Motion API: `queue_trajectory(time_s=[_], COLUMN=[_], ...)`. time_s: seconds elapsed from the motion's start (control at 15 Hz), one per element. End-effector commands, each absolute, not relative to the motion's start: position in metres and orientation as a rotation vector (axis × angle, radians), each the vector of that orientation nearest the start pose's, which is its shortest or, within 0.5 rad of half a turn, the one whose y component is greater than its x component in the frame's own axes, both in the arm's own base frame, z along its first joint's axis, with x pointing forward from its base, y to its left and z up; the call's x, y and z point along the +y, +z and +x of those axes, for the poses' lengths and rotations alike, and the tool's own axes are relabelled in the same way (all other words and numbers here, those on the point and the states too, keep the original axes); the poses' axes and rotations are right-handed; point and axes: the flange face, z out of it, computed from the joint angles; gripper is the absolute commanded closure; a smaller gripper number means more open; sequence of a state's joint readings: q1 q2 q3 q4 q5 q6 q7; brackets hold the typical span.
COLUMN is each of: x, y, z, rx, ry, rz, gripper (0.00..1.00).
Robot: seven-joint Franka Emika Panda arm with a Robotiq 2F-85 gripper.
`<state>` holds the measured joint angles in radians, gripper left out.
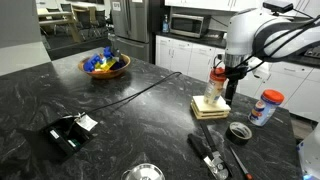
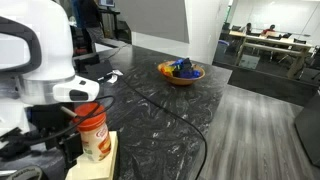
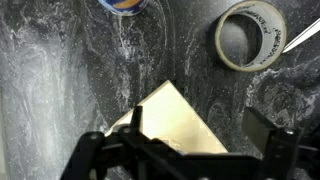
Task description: Take the lid off of the silver pot and put it on the table
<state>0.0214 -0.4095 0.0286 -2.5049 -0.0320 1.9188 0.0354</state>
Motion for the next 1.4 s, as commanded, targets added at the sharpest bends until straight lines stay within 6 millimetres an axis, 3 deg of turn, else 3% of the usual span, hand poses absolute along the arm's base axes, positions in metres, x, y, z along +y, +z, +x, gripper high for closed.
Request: queue_trajectory(time_s=[0.0, 0.6, 0.93, 1.13, 1.33], x=[0.017, 0.017, 0.027, 0.046, 0.089], y=[0.414, 0.414, 0.442, 0.463, 0.462], z=[0.391, 0.391, 0.378, 0.371, 0.366], rx=[-0.039, -0.039, -0.064, -0.164, -0.361], ry=[0.280, 0.280, 0.182, 0.077, 0.061], rz=[-3.177, -3.177, -3.192, -3.154, -3.078], gripper=[0.00, 0.00, 0.00, 0.00, 0.00])
